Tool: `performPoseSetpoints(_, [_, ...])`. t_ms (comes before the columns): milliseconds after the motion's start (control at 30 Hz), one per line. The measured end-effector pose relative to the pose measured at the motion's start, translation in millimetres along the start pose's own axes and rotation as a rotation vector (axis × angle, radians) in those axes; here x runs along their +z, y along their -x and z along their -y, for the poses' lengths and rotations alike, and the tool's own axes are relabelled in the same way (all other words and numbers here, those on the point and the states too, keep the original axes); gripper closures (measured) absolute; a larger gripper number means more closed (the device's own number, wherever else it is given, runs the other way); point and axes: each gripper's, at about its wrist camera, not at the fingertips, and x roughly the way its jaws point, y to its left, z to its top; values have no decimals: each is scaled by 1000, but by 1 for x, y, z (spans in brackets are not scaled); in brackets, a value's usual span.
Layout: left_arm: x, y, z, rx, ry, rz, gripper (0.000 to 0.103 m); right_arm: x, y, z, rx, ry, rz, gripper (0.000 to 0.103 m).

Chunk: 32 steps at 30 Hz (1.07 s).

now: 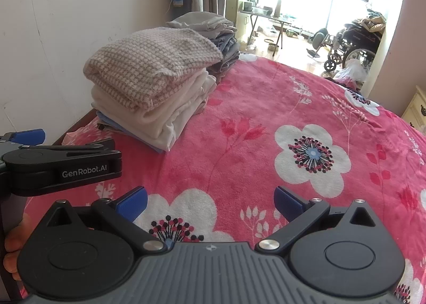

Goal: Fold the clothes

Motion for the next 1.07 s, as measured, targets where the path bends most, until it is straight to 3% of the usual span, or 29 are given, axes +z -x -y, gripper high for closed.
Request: performPoseSetpoints(1067, [0,0,0,-5,-3,-3,0,-2,-1,0,0,-3,-13,0])
